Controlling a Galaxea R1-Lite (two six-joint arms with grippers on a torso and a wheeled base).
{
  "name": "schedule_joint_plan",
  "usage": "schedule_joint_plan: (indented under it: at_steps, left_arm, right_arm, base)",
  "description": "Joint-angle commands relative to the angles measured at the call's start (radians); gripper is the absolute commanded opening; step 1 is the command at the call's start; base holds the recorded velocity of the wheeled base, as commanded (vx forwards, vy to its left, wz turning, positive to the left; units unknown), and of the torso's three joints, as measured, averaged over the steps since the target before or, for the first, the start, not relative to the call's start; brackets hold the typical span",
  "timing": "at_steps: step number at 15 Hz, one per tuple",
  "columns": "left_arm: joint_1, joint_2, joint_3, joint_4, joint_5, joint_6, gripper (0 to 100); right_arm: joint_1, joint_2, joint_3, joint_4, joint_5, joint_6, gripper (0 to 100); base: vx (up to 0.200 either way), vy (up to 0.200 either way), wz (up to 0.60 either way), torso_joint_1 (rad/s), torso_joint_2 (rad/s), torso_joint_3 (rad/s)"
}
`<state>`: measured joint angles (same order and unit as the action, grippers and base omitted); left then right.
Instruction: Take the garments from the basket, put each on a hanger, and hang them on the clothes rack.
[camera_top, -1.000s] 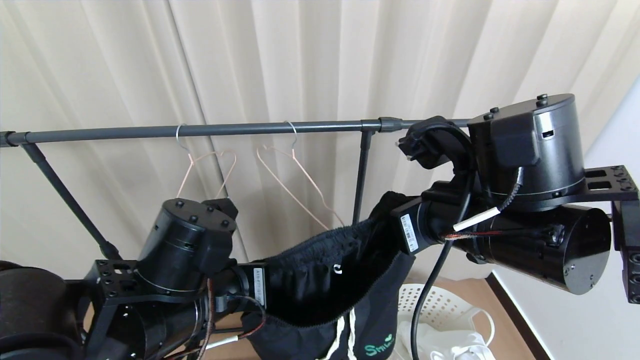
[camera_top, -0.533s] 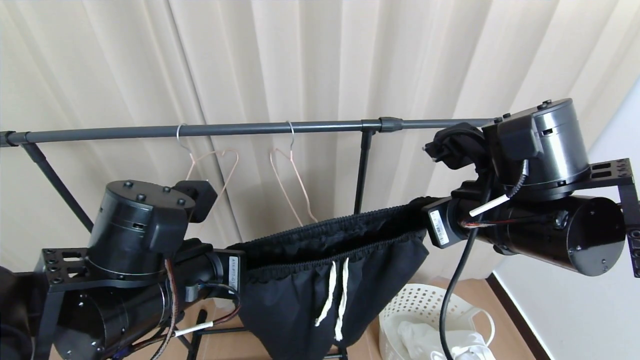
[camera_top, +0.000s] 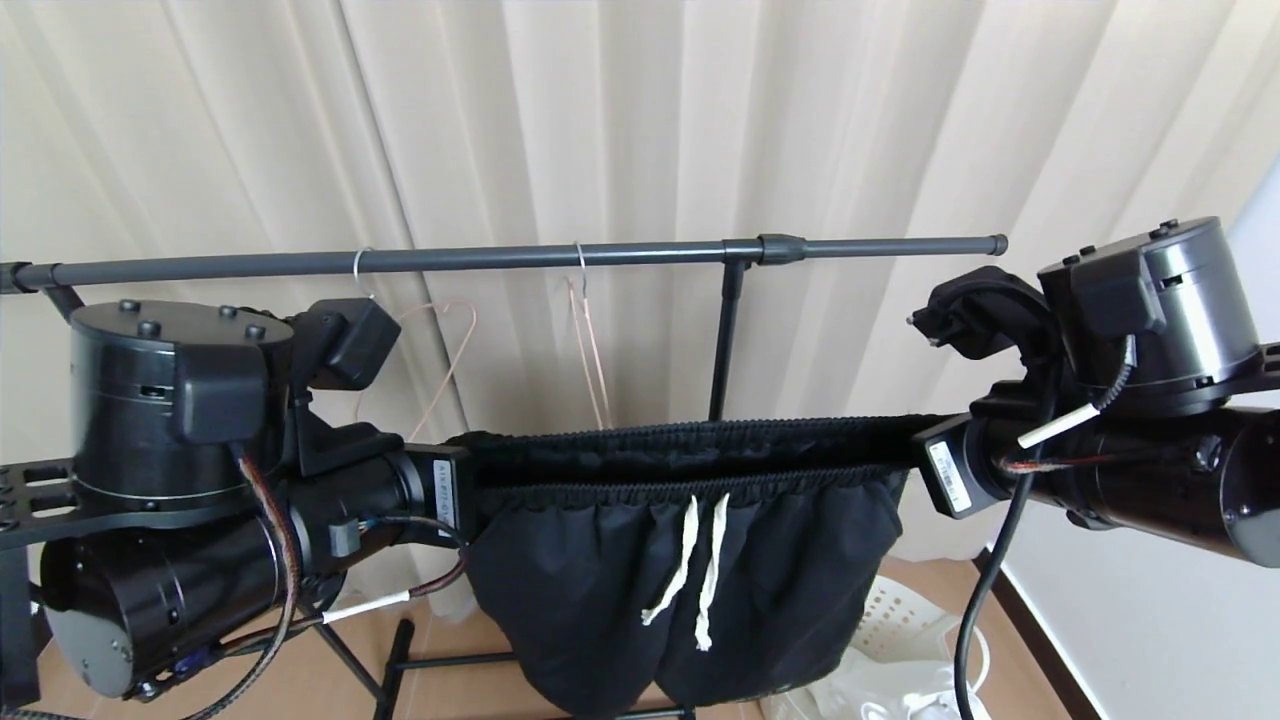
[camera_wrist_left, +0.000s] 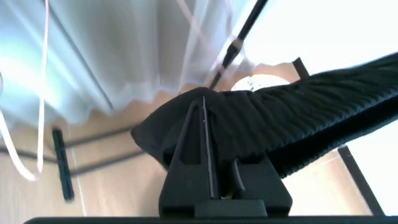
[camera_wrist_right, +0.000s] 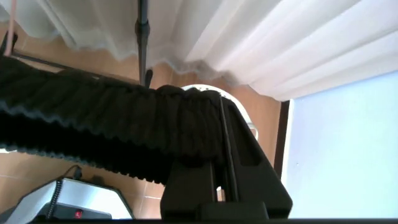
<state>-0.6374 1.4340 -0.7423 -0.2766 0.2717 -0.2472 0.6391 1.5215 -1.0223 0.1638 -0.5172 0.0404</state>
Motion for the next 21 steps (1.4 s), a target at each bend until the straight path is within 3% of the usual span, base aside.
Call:
schedule_joint_plan:
  at_steps: [1,6,8,10,15,21]
  left_arm:
    - [0.002,0.042,-0.049,-0.012,-0.005,0.009,0]
    - [0.032,0.163,-0.282,-0.009,-0.106,0.011,0]
    - [0.035,0.252,-0.407,-0.009,-0.121,0.011,0]
    - [0.036,0.298,-0.477,-0.009,-0.151,0.009,0]
    - [0.036,0.352,-0.588,-0.012,-0.270,-0.032,0]
    - [0.036,0.356,-0.606,-0.012,-0.292,-0.032,0]
  right_arm:
    - [0.059,-0.046,0.074,0.003,0.006,-0.014,0]
    - [0.249,-0.139,0.214,0.000,0.077,-0.036,0]
    - [0.387,-0.122,0.219,-0.001,0.079,0.053,0]
    - [0.471,-0.104,0.214,-0.010,0.115,0.148,0]
    - [0.559,-0.015,0.169,-0.093,0.172,0.303,0]
    - [0.623,0.137,0.044,-0.158,0.166,0.429,0]
  base:
    - [0.000,0.000,0.00,0.000,0.00,0.000]
    - [0.000,0.000,0.00,0.000,0.00,0.000]
    - [0.000,0.000,0.00,0.000,0.00,0.000]
    - [0.000,0.000,0.00,0.000,0.00,0.000]
    - [0.000,0.000,0.00,0.000,0.00,0.000]
    - [0.000,0.000,0.00,0.000,0.00,0.000]
